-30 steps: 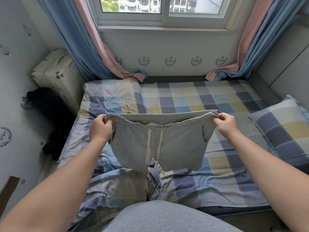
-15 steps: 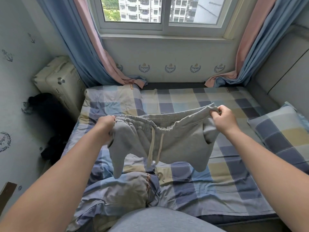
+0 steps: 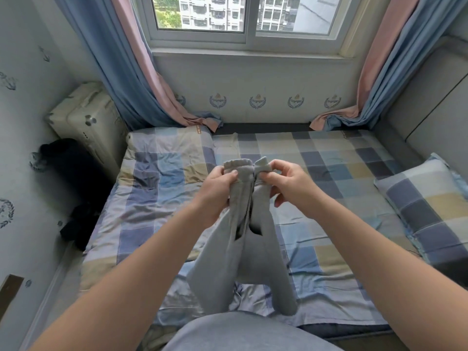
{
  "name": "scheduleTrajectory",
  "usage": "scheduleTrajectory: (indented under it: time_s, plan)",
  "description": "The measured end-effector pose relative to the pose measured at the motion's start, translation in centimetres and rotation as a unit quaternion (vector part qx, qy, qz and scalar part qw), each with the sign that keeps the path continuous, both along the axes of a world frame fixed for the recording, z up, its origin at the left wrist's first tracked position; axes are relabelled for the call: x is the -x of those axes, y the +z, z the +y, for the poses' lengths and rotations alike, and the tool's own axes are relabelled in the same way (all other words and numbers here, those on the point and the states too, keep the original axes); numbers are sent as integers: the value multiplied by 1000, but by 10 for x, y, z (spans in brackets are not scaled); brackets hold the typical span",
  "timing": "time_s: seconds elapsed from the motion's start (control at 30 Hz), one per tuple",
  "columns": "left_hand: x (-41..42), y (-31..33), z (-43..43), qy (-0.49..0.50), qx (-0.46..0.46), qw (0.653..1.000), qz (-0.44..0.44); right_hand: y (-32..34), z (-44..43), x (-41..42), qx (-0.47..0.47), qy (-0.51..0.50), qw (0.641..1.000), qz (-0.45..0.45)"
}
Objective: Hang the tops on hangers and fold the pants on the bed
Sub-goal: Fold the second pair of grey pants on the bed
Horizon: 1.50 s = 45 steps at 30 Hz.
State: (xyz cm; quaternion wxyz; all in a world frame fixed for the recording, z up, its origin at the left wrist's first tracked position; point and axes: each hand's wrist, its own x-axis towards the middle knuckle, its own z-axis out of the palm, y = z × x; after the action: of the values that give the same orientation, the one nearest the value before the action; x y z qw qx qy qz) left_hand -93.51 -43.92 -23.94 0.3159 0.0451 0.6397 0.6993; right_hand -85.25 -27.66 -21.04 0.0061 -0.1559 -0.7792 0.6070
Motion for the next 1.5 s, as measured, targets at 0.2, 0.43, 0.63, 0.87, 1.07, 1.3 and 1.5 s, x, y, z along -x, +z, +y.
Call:
scheduleTrajectory:
  time_s: [0.2,0.43,0.63,0.87,1.07,1.3,1.5]
  plan:
    - [-2,3,-7,-83,-85,992,54,1,-3,1,-127,39,987,94]
    - [-8,-8,3,-104,-62,985,123,6,12,-14,-57,68,986,143]
    - [-20,-23,22,-59,-93,989,101,-46,62,-32,36,-101,990,95]
    - [-30,-26,61,-51,-161,984,-54,-122,111,-79,234,62,965,-103]
    - [-54,-41,110,-66,-117,985,-112,-116,167,-90,311,61,941,-117]
    - [-76,-76,173,-34,29,997,-62,-141,251,-109,198,14,973,-121]
    - [-76,-92,242,2,158,985,71,-136,310,-93,42,-8,995,-93]
